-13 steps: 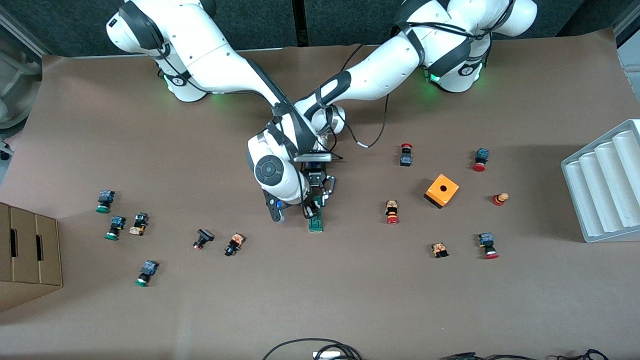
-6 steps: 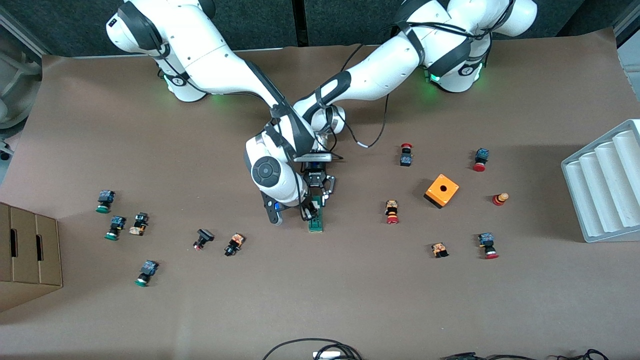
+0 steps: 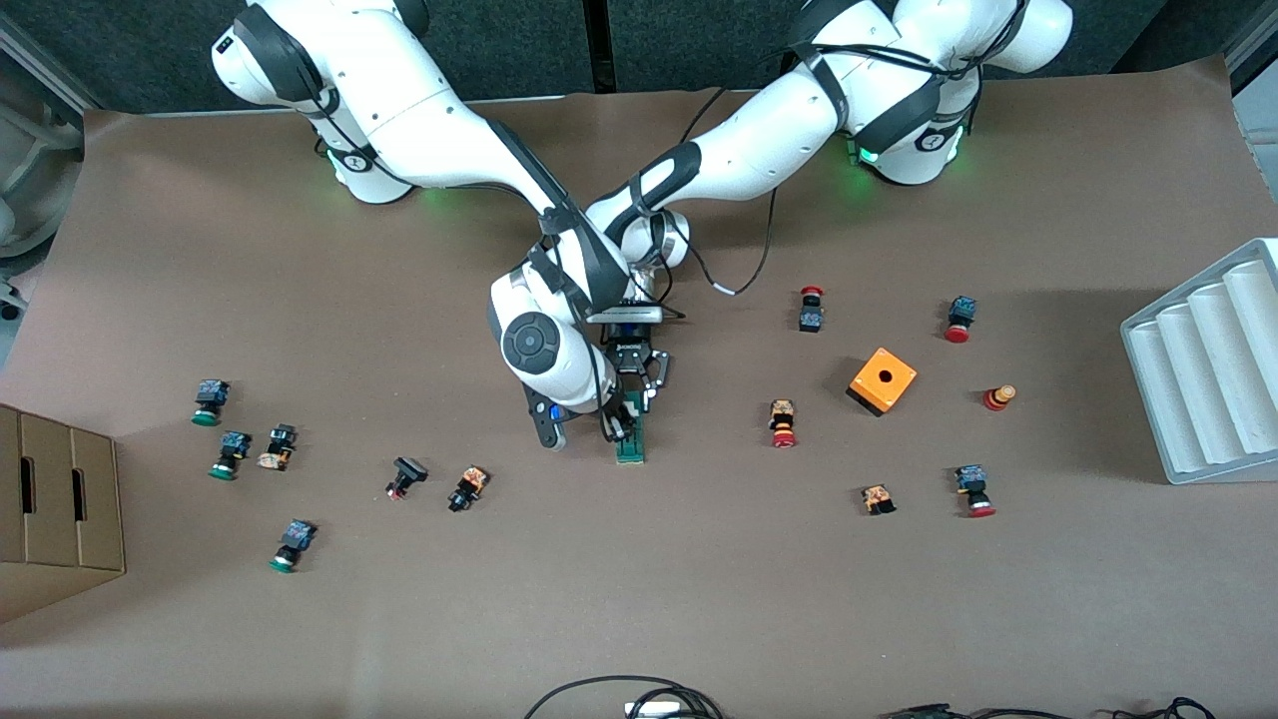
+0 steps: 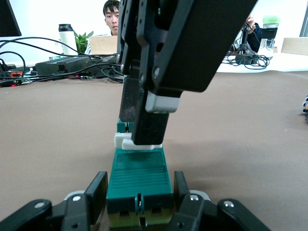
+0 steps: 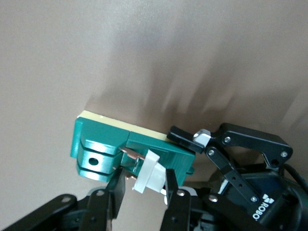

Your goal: Close load switch with both arms

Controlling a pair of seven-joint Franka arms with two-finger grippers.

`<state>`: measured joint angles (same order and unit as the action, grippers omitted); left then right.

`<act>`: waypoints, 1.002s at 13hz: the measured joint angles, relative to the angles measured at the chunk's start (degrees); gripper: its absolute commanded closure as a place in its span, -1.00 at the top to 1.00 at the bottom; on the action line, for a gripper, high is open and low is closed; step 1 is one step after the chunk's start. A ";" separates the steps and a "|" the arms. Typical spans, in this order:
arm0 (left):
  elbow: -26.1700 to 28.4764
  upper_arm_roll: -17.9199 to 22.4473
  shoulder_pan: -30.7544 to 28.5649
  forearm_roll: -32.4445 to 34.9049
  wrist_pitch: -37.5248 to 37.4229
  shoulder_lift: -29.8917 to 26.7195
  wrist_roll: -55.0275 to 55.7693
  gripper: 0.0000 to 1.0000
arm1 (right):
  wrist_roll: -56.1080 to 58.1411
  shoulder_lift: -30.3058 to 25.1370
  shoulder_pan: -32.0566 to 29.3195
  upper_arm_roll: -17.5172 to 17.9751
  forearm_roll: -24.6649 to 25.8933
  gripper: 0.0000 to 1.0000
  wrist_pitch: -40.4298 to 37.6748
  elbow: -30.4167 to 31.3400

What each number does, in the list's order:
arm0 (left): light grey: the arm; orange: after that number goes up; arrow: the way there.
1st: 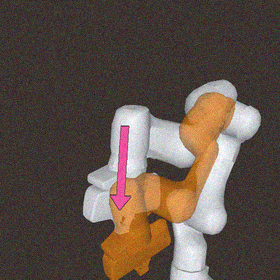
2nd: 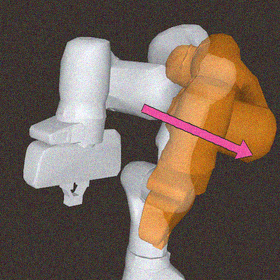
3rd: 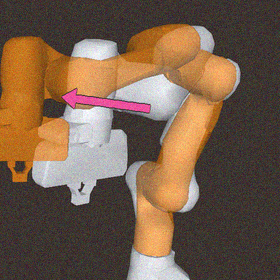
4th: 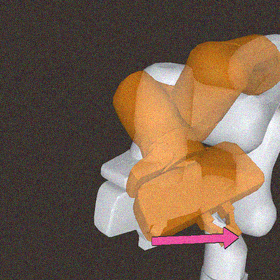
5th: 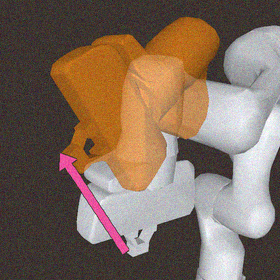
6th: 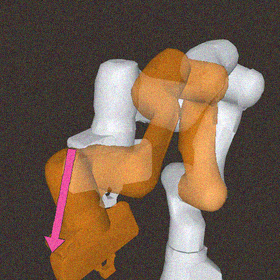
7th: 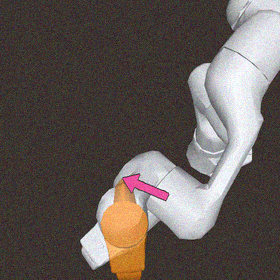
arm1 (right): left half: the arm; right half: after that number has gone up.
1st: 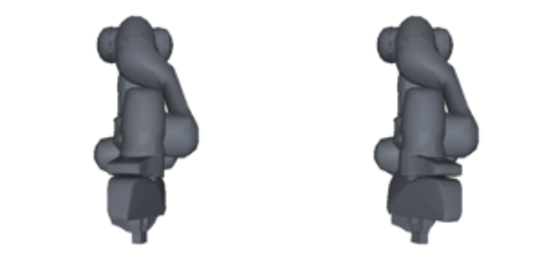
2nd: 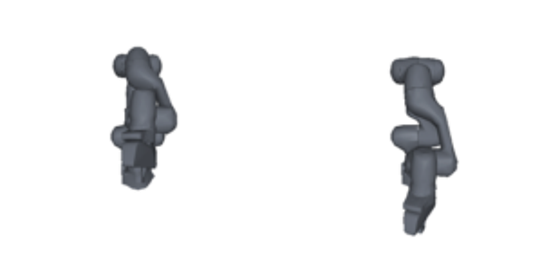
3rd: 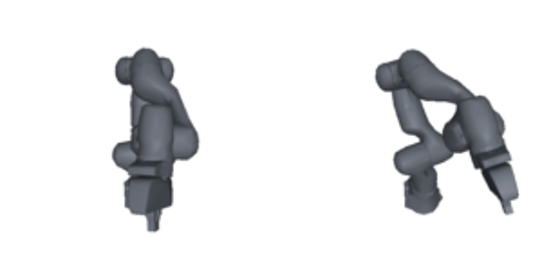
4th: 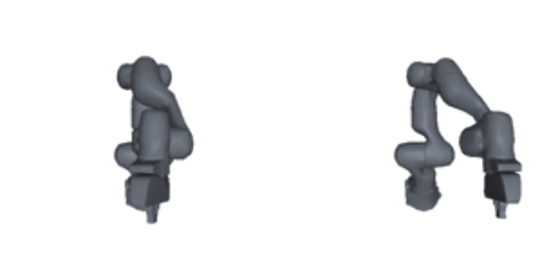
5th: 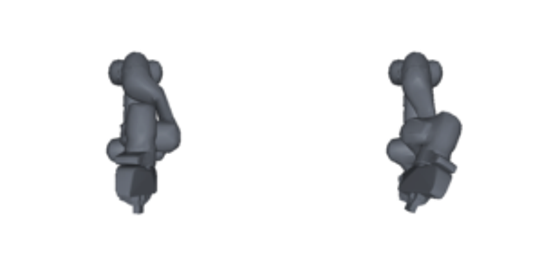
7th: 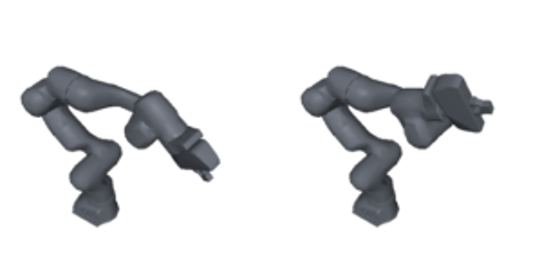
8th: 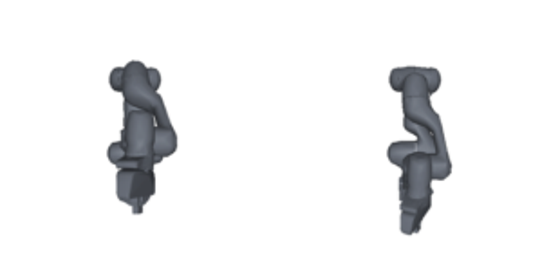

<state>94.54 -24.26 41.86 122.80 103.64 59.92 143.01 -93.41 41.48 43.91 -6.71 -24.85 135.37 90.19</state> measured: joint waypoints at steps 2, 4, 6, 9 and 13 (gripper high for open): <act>-0.05 0.06 -0.01 -0.06 -0.02 0.01 0.11 0.21 | 0.00 -0.01 0.01 0.28 0.00 -0.10 -0.04 0.00; -0.15 0.33 -0.04 -0.15 -0.01 0.01 0.27 0.21 | -0.03 -0.01 0.07 0.52 0.00 -0.08 -0.10 0.01; -0.20 0.33 -0.03 -0.20 0.01 0.02 0.37 0.21 | -0.03 0.00 0.13 0.56 0.00 -0.08 -0.22 0.26; -0.34 0.35 -0.05 -0.31 0.02 0.05 0.42 0.21 | 0.08 -0.02 0.14 0.56 0.00 -0.08 -0.22 0.78; -0.42 0.30 -0.05 -0.55 0.05 0.06 1.16 0.21 | 0.91 0.00 0.14 0.55 0.00 -0.16 0.48 0.87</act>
<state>94.12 -23.96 41.81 122.25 103.69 59.98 144.17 -92.50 41.48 44.06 -6.16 -24.86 135.84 91.06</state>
